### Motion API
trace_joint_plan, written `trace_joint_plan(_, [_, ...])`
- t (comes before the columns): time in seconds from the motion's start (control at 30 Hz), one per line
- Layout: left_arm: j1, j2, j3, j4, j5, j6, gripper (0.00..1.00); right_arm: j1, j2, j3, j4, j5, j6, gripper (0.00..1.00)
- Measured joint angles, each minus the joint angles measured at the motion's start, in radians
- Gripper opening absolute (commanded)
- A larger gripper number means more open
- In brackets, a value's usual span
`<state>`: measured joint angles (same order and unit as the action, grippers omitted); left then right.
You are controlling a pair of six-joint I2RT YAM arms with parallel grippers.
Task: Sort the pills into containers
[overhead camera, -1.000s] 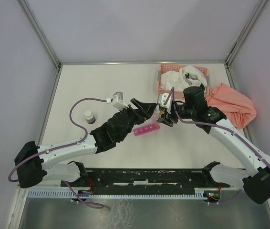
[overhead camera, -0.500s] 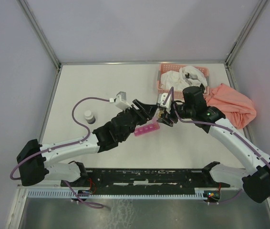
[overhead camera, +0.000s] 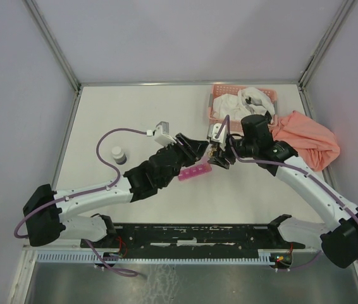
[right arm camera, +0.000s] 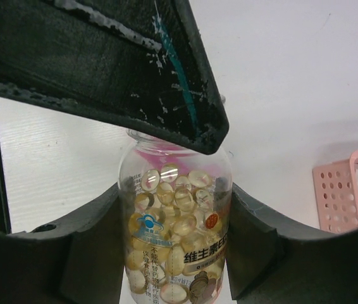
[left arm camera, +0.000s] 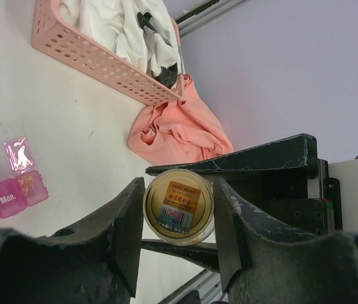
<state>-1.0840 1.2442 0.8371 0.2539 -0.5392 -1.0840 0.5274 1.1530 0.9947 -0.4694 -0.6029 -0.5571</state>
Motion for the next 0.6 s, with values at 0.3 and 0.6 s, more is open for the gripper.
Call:
trace_joint_plan(0.3, [0.013,-0.019,-0.048,0.063,0.082,0.082,0.17,-0.027,0.04,0.025,-0.047,-0.104,0.1,0.04])
trace_joint_plan(0.6, [0.155,-0.095,-0.193,0.334,0.475,0.251,0.14,-0.1,0.095,0.023,0.035,-0.431,0.388,0.03])
